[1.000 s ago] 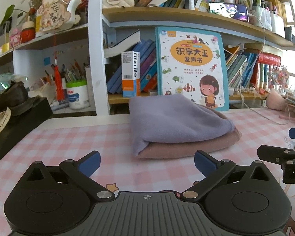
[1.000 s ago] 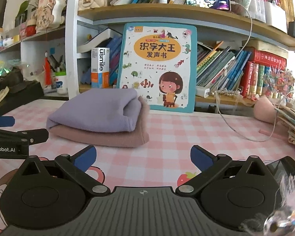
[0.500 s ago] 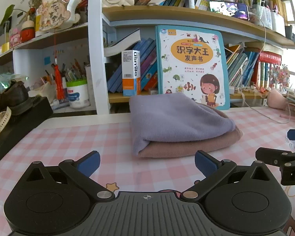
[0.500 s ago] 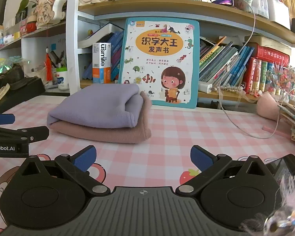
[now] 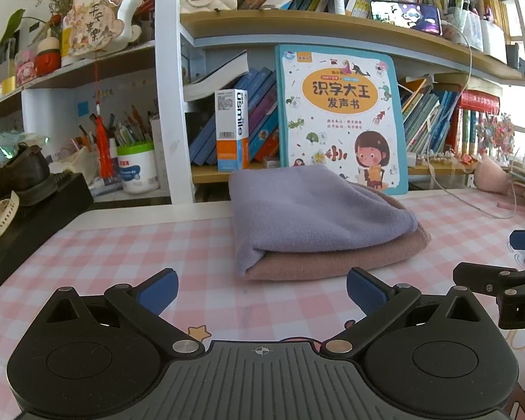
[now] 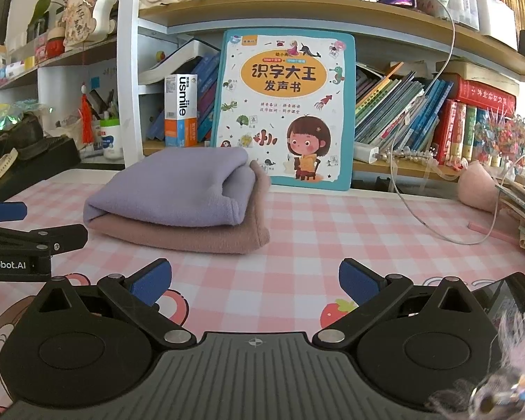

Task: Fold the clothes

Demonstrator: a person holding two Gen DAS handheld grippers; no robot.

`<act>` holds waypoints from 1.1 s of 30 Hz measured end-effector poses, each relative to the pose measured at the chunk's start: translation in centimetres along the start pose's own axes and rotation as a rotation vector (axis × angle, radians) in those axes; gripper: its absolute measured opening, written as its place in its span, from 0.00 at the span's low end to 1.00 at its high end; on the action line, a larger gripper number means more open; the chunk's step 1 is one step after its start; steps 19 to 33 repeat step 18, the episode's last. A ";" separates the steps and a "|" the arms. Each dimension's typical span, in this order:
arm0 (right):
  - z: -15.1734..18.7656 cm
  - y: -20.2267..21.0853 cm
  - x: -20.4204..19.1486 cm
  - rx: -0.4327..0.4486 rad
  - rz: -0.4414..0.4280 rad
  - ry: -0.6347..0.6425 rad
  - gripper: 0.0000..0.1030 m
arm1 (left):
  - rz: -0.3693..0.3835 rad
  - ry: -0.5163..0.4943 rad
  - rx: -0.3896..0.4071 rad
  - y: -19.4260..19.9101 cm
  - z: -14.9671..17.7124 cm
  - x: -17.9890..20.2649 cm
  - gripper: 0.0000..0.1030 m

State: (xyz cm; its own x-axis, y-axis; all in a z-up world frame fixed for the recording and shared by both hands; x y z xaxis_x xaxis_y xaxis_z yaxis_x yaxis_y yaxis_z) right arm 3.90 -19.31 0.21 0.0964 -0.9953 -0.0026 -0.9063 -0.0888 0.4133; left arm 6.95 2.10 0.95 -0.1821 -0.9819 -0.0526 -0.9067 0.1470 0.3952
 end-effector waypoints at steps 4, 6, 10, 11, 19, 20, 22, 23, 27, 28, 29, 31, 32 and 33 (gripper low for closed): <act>0.0 0.0 0.0 -0.002 -0.001 0.000 1.00 | -0.001 0.004 -0.005 -0.1 0.0 -0.1 1.00; 0.0 0.0 0.0 -0.003 0.000 0.000 1.00 | -0.004 0.004 -0.007 -0.1 0.0 -0.1 1.00; 0.0 -0.1 0.0 -0.003 -0.002 0.000 1.00 | -0.007 0.000 -0.010 -0.2 0.1 -0.1 1.00; 0.0 -0.1 0.0 -0.004 -0.001 0.001 1.00 | -0.007 0.000 -0.010 -0.2 0.1 -0.1 1.00; 0.0 -0.1 0.0 -0.005 -0.003 0.001 1.00 | 0.003 0.004 -0.010 -0.2 0.1 -0.1 1.00; 0.0 -0.1 0.0 -0.005 -0.003 0.001 1.00 | 0.003 0.004 -0.010 -0.2 0.1 -0.1 1.00; 0.0 -0.1 0.0 -0.005 -0.003 0.001 1.00 | 0.003 0.004 -0.010 -0.2 0.1 -0.1 1.00; 0.0 -0.1 0.0 -0.005 -0.003 0.001 1.00 | 0.003 0.004 -0.010 -0.2 0.1 -0.1 1.00; 0.0 -0.1 0.0 -0.005 -0.003 0.001 1.00 | 0.003 0.004 -0.010 -0.2 0.1 -0.1 1.00; 0.0 -0.1 0.0 -0.005 -0.003 0.001 1.00 | 0.003 0.004 -0.010 -0.2 0.1 -0.1 1.00; 0.0 -0.1 0.0 -0.005 -0.003 0.001 1.00 | 0.003 0.004 -0.010 -0.2 0.1 -0.1 1.00; 0.0 -0.1 0.0 -0.005 -0.003 0.001 1.00 | 0.003 0.004 -0.010 -0.2 0.1 -0.1 1.00; 0.0 -0.1 0.0 -0.005 -0.003 0.001 1.00 | 0.003 0.004 -0.010 -0.2 0.1 -0.1 1.00; 0.0 -0.1 0.0 -0.005 -0.003 0.001 1.00 | 0.003 0.004 -0.010 -0.2 0.1 -0.1 1.00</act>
Point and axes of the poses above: each gripper's, at about its wrist camera, not at the fingertips, and y roughly against the way its jaws point, x to its right, z to its underside, the point moved 3 cm from there along -y, roughly the way its jaws point
